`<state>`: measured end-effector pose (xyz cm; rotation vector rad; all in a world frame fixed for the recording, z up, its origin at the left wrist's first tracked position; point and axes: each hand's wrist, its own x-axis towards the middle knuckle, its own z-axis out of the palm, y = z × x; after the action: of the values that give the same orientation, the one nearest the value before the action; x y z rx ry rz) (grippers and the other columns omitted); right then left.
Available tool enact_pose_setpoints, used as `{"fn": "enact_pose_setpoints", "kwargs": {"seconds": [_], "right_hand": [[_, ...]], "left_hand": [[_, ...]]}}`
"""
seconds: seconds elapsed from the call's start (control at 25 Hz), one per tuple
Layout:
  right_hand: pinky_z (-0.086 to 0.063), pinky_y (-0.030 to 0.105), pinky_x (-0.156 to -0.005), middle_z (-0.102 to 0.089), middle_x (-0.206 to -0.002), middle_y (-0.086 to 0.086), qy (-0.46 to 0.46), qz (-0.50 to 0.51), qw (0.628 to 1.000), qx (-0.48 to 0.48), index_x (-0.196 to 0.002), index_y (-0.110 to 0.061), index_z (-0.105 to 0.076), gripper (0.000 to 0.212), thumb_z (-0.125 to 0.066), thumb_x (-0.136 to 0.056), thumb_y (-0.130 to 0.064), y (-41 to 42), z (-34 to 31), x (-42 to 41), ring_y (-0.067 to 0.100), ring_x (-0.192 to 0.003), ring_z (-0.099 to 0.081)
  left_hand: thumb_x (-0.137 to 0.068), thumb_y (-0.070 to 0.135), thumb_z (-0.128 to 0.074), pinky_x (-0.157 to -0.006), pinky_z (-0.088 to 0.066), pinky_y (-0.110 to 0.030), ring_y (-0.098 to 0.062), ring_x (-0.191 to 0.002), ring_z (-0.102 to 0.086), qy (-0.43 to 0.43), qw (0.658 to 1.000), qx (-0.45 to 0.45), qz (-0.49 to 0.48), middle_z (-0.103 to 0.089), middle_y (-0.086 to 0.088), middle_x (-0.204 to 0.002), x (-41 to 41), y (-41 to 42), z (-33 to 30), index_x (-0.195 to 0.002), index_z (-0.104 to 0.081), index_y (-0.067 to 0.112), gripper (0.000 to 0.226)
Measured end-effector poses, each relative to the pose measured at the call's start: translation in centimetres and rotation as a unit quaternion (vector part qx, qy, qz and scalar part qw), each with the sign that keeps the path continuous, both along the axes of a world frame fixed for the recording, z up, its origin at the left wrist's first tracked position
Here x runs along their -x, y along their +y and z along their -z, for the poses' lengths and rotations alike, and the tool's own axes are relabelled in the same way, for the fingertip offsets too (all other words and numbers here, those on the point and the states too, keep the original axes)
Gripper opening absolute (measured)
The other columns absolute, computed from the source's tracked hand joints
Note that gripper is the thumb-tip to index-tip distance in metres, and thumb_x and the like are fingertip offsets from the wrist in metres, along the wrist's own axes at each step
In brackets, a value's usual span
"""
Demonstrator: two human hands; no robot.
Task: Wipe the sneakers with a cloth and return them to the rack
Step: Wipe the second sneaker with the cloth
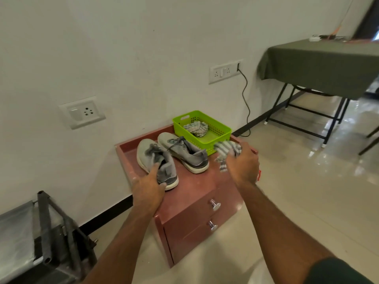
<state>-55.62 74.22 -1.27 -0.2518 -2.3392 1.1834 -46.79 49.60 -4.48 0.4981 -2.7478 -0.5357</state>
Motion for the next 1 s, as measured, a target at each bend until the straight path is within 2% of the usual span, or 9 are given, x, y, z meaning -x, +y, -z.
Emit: {"fn": "enact_pose_setpoints", "kwargs": {"seconds": [0.12,0.2,0.28,0.36,0.48,0.64,0.76,0.84,1.0], "right_hand": [[-0.044,0.035,-0.076,-0.061,-0.111,0.005,0.081,-0.036,0.992,-0.089,-0.114,-0.023,-0.062,0.030,-0.059,-0.085,-0.015,1.4,1.8,2.1,0.031,-0.100,-0.057],[-0.044,0.036,-0.084,-0.057,-0.121,0.002,-0.017,-0.136,0.968,-0.210,-0.117,-0.029,-0.062,0.037,-0.066,-0.081,-0.020,1.3,3.6,2.6,0.030,-0.108,-0.054],[-0.045,0.044,-0.096,-0.059,-0.124,0.001,-0.179,-0.225,0.912,-0.294,-0.119,-0.035,-0.063,0.047,-0.066,-0.072,-0.043,0.7,5.2,2.2,0.030,-0.113,-0.052],[-0.045,0.050,-0.096,-0.063,-0.116,-0.002,-0.216,-0.218,0.915,-0.261,-0.111,-0.034,-0.067,0.053,-0.058,-0.065,-0.060,0.2,4.9,1.8,0.028,-0.111,-0.052],[-0.043,0.050,-0.100,-0.057,-0.129,0.000,-0.107,-0.195,0.952,-0.210,-0.125,-0.032,-0.058,0.054,-0.063,-0.075,-0.051,-1.0,3.6,2.1,0.029,-0.121,-0.051],[-0.046,0.053,-0.101,-0.040,-0.150,0.007,-0.114,-0.326,0.915,-0.206,-0.144,-0.053,-0.020,0.087,-0.070,-0.074,-0.038,-3.3,3.4,2.3,0.032,-0.131,-0.048],[-0.051,0.042,-0.083,-0.058,-0.130,0.005,-0.075,-0.296,0.913,-0.270,-0.135,-0.043,-0.034,0.069,-0.071,-0.077,-0.036,-4.3,3.3,2.7,0.035,-0.111,-0.062],[-0.042,0.036,-0.070,-0.068,-0.110,0.008,-0.024,-0.234,0.908,-0.347,-0.123,-0.029,-0.048,0.046,-0.071,-0.084,-0.037,-4.9,2.8,3.0,0.035,-0.098,-0.065],[-0.040,0.041,-0.077,-0.062,-0.076,0.008,0.022,-0.182,0.923,-0.339,-0.098,-0.025,-0.059,0.026,-0.074,-0.081,-0.036,-6.5,2.2,2.8,0.032,-0.085,-0.061]], "left_hand": [[-0.082,0.034,-0.070,-0.112,-0.035,-0.051,-0.030,-0.109,-0.065,-0.029,1.000,0.010,0.005,-0.074,-0.006,-0.112,1.4,0.8,1.5,-0.148,-0.039,0.030,0.073],[-0.079,0.039,-0.075,-0.110,-0.037,-0.052,-0.033,-0.110,-0.064,-0.008,1.000,-0.005,0.012,-0.072,-0.009,-0.116,1.8,1.6,1.9,-0.147,-0.041,0.027,0.078],[-0.079,0.040,-0.076,-0.105,-0.044,-0.051,-0.038,-0.113,-0.062,-0.003,0.999,-0.032,0.010,-0.062,-0.015,-0.132,2.1,2.0,1.8,-0.149,-0.039,0.026,0.080],[-0.080,0.042,-0.075,-0.102,-0.047,-0.050,-0.039,-0.117,-0.059,0.002,0.998,-0.066,0.006,-0.046,-0.017,-0.146,2.4,2.3,1.5,-0.148,-0.039,0.031,0.078],[-0.075,0.046,-0.080,-0.088,-0.048,-0.040,-0.029,-0.105,-0.060,0.036,0.993,-0.110,0.006,-0.057,-0.006,-0.122,2.8,3.1,0.6,-0.128,-0.054,0.031,0.060],[-0.070,0.035,-0.086,-0.072,-0.044,-0.035,-0.024,-0.083,-0.058,0.078,0.984,-0.162,-0.018,-0.058,-0.002,-0.094,2.7,3.3,0.2,-0.087,-0.055,0.024,0.037],[-0.074,0.021,-0.085,-0.068,-0.043,-0.033,-0.025,-0.077,-0.059,0.096,0.978,-0.183,-0.021,-0.059,-0.006,-0.085,2.4,3.1,0.4,-0.078,-0.051,0.022,0.035],[-0.076,0.015,-0.084,-0.066,-0.040,-0.027,-0.019,-0.072,-0.056,0.112,0.976,-0.186,-0.024,-0.060,-0.004,-0.082,1.9,2.9,0.3,-0.075,-0.049,0.022,0.036],[-0.078,0.008,-0.082,-0.058,-0.039,-0.007,-0.005,-0.067,-0.054,0.148,0.966,-0.211,-0.033,-0.059,0.007,-0.074,0.5,2.5,-0.5,-0.079,-0.055,0.014,0.028]]}}
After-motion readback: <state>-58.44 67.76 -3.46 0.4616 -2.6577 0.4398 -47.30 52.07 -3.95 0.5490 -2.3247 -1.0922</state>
